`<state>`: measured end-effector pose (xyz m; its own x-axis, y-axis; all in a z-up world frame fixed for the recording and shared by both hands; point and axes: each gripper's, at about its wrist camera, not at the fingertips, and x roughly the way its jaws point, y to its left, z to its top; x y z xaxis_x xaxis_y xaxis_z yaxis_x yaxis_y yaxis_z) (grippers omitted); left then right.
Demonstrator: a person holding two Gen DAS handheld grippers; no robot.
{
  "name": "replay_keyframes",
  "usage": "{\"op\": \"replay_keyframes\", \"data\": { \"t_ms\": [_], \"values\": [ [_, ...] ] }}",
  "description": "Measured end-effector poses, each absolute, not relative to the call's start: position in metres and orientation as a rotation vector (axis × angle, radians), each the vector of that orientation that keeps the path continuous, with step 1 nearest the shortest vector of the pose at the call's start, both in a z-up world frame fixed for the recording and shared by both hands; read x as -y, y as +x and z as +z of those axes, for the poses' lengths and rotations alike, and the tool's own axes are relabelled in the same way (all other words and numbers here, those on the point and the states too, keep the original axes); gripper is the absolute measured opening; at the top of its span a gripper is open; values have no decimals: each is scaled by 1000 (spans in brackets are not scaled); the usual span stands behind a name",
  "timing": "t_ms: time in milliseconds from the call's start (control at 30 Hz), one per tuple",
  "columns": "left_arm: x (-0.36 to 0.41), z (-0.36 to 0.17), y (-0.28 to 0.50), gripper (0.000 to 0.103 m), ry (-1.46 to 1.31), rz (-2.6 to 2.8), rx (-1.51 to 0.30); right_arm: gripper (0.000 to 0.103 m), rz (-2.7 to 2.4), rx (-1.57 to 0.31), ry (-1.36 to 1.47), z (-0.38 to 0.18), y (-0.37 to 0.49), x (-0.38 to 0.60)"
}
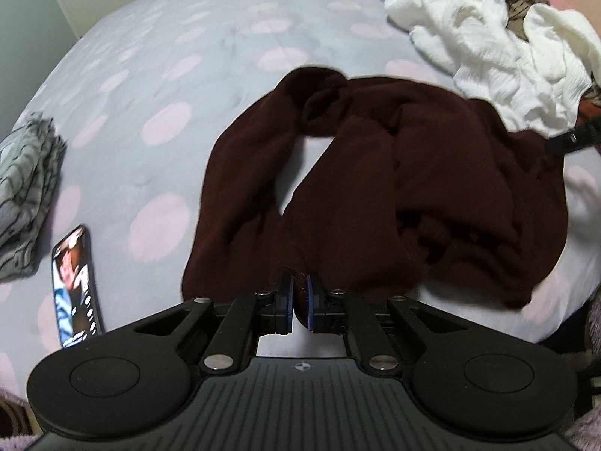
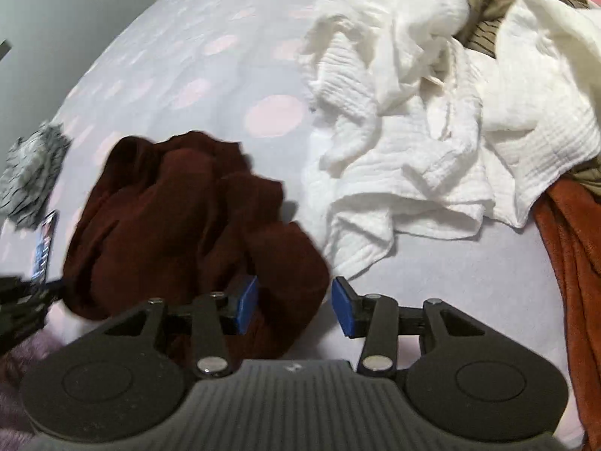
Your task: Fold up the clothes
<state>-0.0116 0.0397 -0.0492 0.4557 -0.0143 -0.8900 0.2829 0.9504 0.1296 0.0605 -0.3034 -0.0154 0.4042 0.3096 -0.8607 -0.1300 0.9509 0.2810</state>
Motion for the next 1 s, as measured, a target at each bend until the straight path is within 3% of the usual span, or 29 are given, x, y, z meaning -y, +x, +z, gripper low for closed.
{"op": "replay_keyframes", "data": {
  "t_ms": [67, 100, 133, 367, 533, 1000],
  "values": [
    [-44, -46, -14, 5, 267, -176, -1090, 40, 258, -1125, 188, -22, 68, 303],
    [-45, -43, -14, 6, 257, -186, -1089, 20, 263, -1137, 203, -27, 70, 302],
    [-45, -39, -14, 7, 247, -195, -1088, 9, 268, -1147, 214, -31, 72, 300],
    [-41, 7, -4, 18, 293, -261, -1036, 6, 299, -1140, 18, -14, 57, 286],
    [-33, 39, 12, 40, 374, -340, -963, 5, 297, -1197, -212, -6, 47, 296],
    [75, -3, 114, 41, 716, -730, -815, 6, 340, -1335, -250, -41, 33, 328]
  ]
}}
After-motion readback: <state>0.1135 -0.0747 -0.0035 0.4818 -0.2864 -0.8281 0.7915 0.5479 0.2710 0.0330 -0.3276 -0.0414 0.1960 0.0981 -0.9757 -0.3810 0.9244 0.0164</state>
